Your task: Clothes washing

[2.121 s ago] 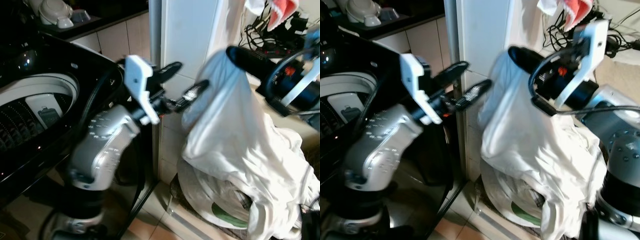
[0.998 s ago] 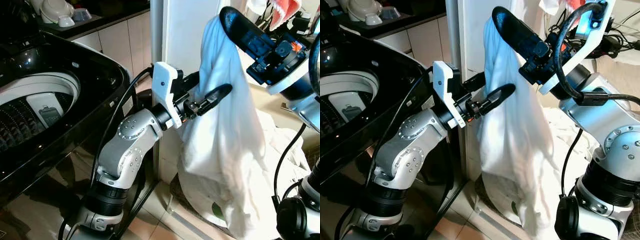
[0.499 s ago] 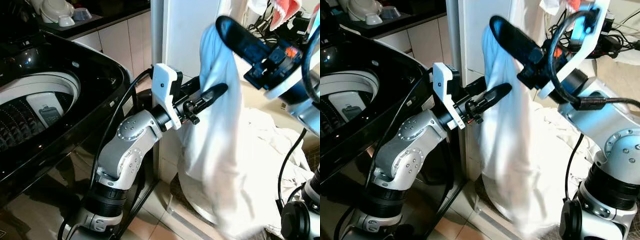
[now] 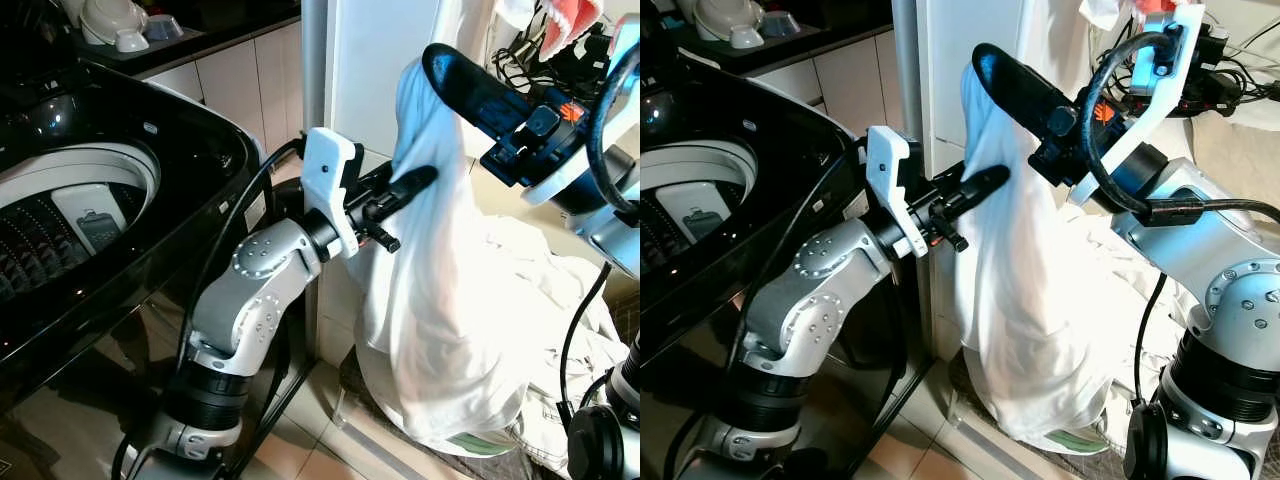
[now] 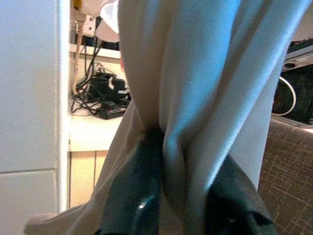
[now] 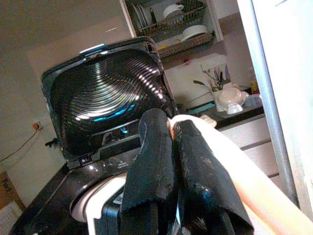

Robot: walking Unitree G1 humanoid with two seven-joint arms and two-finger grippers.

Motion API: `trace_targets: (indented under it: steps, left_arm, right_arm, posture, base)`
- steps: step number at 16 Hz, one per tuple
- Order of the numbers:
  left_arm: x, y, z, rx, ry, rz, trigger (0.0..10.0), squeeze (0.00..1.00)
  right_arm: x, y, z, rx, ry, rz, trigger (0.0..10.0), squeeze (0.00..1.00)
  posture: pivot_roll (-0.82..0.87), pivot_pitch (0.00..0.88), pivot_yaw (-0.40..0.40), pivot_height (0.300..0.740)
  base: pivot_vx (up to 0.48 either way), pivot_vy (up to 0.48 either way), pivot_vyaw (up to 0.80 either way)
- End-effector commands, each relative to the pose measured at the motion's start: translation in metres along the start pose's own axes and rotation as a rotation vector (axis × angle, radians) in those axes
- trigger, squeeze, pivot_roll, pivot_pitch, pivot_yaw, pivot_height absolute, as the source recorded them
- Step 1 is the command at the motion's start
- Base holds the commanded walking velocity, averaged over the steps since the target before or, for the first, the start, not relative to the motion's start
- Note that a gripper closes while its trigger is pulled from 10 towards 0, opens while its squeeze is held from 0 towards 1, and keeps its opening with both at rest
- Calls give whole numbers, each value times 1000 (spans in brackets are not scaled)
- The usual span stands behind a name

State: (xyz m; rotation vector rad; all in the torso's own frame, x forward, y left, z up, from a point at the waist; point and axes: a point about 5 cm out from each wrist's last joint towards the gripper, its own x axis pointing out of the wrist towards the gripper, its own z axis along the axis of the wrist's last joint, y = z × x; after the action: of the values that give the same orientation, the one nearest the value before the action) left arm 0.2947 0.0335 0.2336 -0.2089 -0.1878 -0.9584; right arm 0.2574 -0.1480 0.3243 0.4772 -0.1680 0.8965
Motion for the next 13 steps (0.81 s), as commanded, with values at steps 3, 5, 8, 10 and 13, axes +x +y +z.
trace_targets:
  steps: [3, 5, 8, 10, 13]
  left_arm:
    - [-6, 30, 21, 98, -10, 135, 0, 0]
    - [-9, 44, 41, 165, -57, 179, 0, 0]
    - [-33, 98, 139, 490, -188, 387, 0, 0]
    - [-63, 119, 226, 899, -235, 627, 0, 0]
    - [-102, 119, 312, 1396, -220, 967, 0, 0]
  right_arm:
    - [-2, 1, 3, -9, -19, 2, 10000, 1000]
    - [-3, 2, 5, -34, -24, 11, 10000, 1000]
    - [-11, 1, 8, -148, -12, -27, 10000, 0]
    - [-13, 0, 5, -182, 11, -44, 10000, 0]
    - [-13, -2, 0, -201, 18, -66, 10000, 0]
  posture:
    - [-116, 0, 7, 740]
    - [-112, 0, 8, 740]
    - [-92, 0, 22, 740]
    - [-84, 0, 30, 740]
    - [-65, 0, 36, 740]
  base:
    - [0, 0, 0]
    - [0, 0, 0]
    - [0, 0, 0]
    - [0, 0, 0]
    - [0, 0, 0]
